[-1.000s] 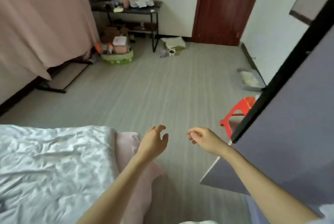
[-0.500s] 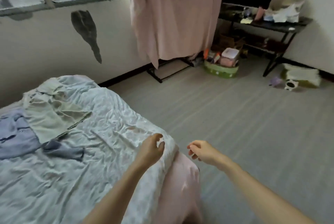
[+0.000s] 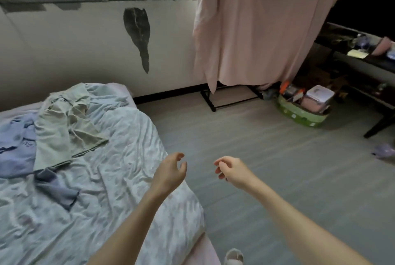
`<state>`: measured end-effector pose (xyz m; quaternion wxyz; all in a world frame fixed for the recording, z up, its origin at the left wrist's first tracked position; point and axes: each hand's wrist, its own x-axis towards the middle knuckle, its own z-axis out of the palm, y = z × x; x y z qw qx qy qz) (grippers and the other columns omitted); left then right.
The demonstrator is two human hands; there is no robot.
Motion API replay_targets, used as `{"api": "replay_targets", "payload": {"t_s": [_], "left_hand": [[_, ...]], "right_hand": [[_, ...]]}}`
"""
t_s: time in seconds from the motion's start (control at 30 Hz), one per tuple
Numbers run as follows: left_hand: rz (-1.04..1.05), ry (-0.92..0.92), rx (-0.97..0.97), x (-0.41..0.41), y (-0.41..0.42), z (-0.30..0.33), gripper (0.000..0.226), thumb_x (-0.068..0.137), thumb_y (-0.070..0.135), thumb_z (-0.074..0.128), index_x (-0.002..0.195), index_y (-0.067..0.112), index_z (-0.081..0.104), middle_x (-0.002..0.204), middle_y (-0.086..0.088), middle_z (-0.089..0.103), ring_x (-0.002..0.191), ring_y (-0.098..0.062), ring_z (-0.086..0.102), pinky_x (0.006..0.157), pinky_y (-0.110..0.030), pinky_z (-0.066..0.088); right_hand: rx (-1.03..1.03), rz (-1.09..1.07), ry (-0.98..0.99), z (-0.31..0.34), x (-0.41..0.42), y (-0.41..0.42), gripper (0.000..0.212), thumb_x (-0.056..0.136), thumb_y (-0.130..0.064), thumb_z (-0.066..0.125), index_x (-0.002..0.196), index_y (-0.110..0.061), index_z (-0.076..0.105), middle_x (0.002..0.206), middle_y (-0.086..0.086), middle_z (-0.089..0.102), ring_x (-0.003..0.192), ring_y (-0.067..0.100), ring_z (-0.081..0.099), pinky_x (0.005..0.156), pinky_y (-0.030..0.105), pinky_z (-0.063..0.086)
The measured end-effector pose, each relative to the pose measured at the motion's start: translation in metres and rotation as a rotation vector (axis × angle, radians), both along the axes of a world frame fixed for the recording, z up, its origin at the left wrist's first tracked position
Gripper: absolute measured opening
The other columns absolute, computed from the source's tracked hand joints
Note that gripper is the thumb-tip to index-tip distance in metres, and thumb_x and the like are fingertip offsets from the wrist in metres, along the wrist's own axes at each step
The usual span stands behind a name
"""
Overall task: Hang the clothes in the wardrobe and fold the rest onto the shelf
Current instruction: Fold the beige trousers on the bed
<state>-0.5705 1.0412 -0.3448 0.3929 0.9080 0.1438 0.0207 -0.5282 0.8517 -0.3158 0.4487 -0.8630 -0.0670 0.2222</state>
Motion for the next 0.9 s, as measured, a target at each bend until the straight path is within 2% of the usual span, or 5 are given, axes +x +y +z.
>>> {"api": "replay_targets", "payload": {"t_s": [0.2,0.43,0.73,0.87,0.9], "left_hand": [[0.133,-0.076,-0.019,0.143,0.025,-0.005,0.033,0.093,0.020,0.051,0.125,0.012,0.056,0.124,-0.004,0.059,0.113,-0.019,0.056,0.092,-0.028,0.041],[0.315,-0.106,-0.002,0.261,0.073,0.034,0.034,0.092,0.018,0.050,0.125,0.012,0.055,0.126,-0.005,0.057,0.114,-0.020,0.055,0.094,-0.028,0.041],[0.509,-0.130,0.096,0.351,0.160,0.048,0.030,0.092,0.017,0.051,0.120,0.012,0.059,0.122,-0.005,0.059,0.110,-0.021,0.056,0.094,-0.031,0.043],[0.686,-0.132,0.089,0.399,0.218,0.046,0.029,0.092,0.017,0.051,0.119,0.013,0.060,0.121,-0.004,0.060,0.108,-0.019,0.057,0.091,-0.028,0.043],[0.715,-0.127,0.074,0.406,0.226,0.046,0.028,0.092,0.016,0.051,0.118,0.013,0.060,0.120,-0.004,0.060,0.107,-0.019,0.057,0.090,-0.028,0.043]], "right_hand": [[-0.052,0.087,-0.055,0.010,0.150,0.021,0.027,0.095,-0.004,0.037,0.110,-0.001,0.060,0.090,0.009,0.061,0.072,0.021,0.057,0.055,0.012,0.039],[-0.017,0.264,-0.072,0.045,0.299,0.086,0.028,0.095,-0.008,0.037,0.112,-0.006,0.059,0.092,0.006,0.064,0.071,0.016,0.059,0.055,0.008,0.041],[0.035,0.501,-0.065,0.045,0.430,0.202,0.030,0.093,-0.011,0.035,0.108,-0.013,0.061,0.092,0.003,0.066,0.075,0.016,0.063,0.076,0.030,0.050],[0.054,0.650,-0.059,0.044,0.497,0.269,0.032,0.093,-0.009,0.035,0.109,-0.012,0.062,0.090,0.002,0.066,0.073,0.011,0.062,0.065,0.013,0.049],[0.058,0.661,-0.067,0.045,0.509,0.278,0.032,0.093,-0.009,0.035,0.109,-0.012,0.062,0.090,0.001,0.067,0.073,0.011,0.063,0.066,0.013,0.049]]}}
